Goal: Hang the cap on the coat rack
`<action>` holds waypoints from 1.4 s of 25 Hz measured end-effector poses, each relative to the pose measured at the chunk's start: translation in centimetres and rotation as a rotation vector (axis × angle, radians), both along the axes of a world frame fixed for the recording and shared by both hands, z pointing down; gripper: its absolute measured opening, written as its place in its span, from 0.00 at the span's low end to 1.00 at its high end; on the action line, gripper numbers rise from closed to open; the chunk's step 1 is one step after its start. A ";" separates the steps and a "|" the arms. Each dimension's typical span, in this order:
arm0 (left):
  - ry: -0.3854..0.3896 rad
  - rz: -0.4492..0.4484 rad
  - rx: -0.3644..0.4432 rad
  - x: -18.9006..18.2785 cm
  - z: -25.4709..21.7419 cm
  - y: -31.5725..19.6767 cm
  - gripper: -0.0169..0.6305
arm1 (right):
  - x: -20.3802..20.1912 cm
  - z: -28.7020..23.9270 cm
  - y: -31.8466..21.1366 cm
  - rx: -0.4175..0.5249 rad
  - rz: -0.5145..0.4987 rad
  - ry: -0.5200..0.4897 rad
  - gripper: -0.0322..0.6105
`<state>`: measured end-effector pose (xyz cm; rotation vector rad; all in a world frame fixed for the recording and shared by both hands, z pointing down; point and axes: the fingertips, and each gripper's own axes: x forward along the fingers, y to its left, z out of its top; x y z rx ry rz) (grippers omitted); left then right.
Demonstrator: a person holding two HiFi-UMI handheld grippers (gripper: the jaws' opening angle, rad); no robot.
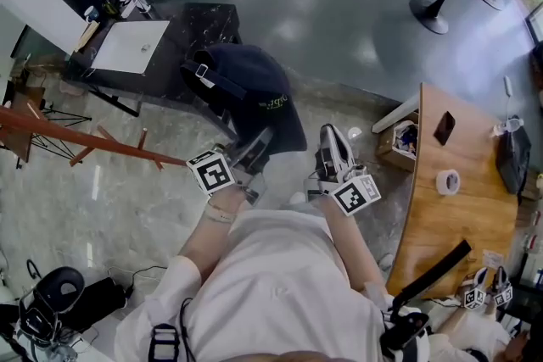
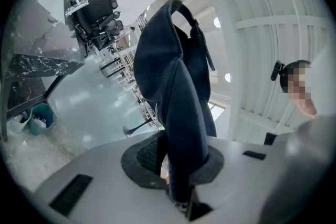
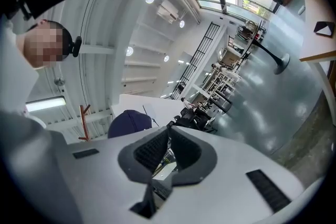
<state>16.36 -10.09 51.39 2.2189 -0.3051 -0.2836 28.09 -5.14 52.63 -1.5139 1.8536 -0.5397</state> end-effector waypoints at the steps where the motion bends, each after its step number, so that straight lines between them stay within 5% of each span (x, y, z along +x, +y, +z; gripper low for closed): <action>1: 0.005 -0.004 0.000 0.5 -0.2 -0.4 0.09 | 0.3 -0.3 -0.4 0.002 -0.009 0.007 0.11; 9: 0.035 -0.053 0.012 3.2 -2.4 -2.7 0.09 | 2.1 -2.8 -3.5 0.006 -0.070 0.050 0.11; 15: 0.046 -0.091 0.028 1.8 -4.1 -4.8 0.09 | 0.1 -5.0 -6.6 0.032 -0.124 0.068 0.11; 23: 0.092 -0.183 0.047 -6.0 -8.6 -8.9 0.09 | -6.7 -8.5 -12.5 0.072 -0.216 0.066 0.11; 30: 0.097 -0.268 0.180 -8.2 -14.0 -9.3 0.09 | -9.6 -13.5 -14.2 0.194 -0.330 0.045 0.11; 35: 0.145 -0.335 0.239 -15.7 -21.7 -13.0 0.09 | -17.8 -22.3 -18.4 0.297 -0.431 0.084 0.11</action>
